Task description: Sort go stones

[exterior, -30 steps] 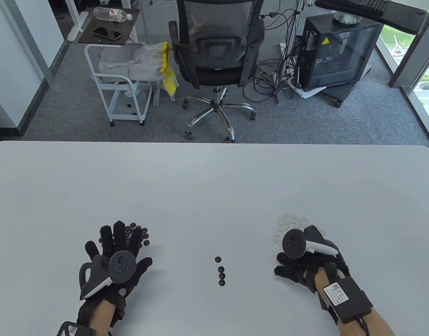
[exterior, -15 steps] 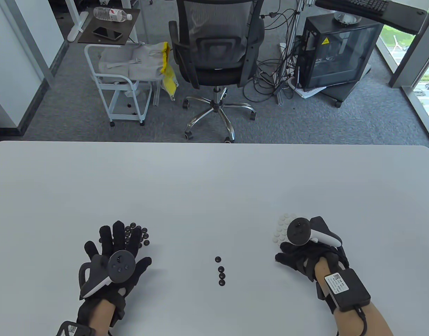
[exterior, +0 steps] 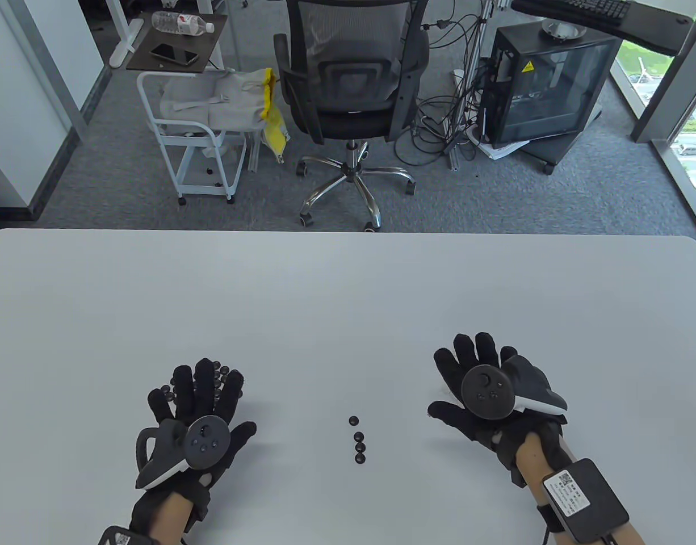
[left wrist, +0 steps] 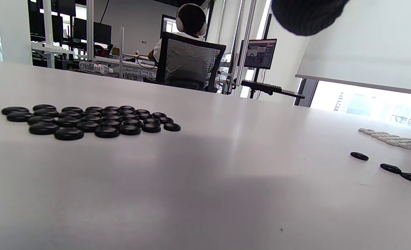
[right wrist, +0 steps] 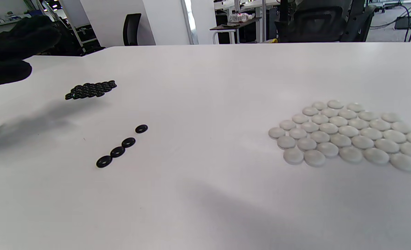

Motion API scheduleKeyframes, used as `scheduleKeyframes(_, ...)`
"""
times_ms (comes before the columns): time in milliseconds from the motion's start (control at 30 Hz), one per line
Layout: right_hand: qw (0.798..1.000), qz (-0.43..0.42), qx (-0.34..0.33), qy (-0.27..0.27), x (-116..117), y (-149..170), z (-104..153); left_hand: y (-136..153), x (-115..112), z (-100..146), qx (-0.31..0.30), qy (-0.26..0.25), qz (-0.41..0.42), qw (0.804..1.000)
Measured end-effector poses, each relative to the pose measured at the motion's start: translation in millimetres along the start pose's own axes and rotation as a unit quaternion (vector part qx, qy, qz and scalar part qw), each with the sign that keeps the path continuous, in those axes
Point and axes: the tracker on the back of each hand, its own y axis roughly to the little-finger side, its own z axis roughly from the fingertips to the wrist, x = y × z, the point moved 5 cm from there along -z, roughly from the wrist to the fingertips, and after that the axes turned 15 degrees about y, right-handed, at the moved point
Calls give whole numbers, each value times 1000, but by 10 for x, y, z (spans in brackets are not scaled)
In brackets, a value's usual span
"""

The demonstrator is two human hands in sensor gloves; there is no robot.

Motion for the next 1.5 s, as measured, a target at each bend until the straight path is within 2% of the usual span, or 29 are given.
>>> scheduleKeyframes(133, 999, 24, -17, 35, -84, -45, 94, -79, 68, 60, -14, -27, -5, 1000)
scheduleKeyframes(267, 997, 26, -22, 66, -30, -24, 184, -145, 72, 80, -17, -28, -14, 999)
scheduleKeyframes(467, 996, -5, -6, 85, 286, 153, 324, -193, 36, 64, -17, -19, -24, 999)
scheduleKeyframes(733, 995, -9, -2, 95, 517, 262, 435, -212, 16, 58, -18, -17, -23, 999)
scheduleKeyframes(867, 997, -15, -3, 76, 661, 280, 502, -233, -36, 19, -16, -6, -29, 999)
scheduleKeyframes(1267, 997, -26, -23, 69, 705, 131, 476, -245, -135, -55, -9, 22, -32, 999)
scheduleKeyframes(1433, 995, -39, -21, 86, 620, 139, 515, -50, -93, -131, 15, 27, -9, 999)
scheduleKeyframes(1500, 995, -45, -17, 91, 599, 159, 529, 34, -31, -187, 20, 49, 17, 998)
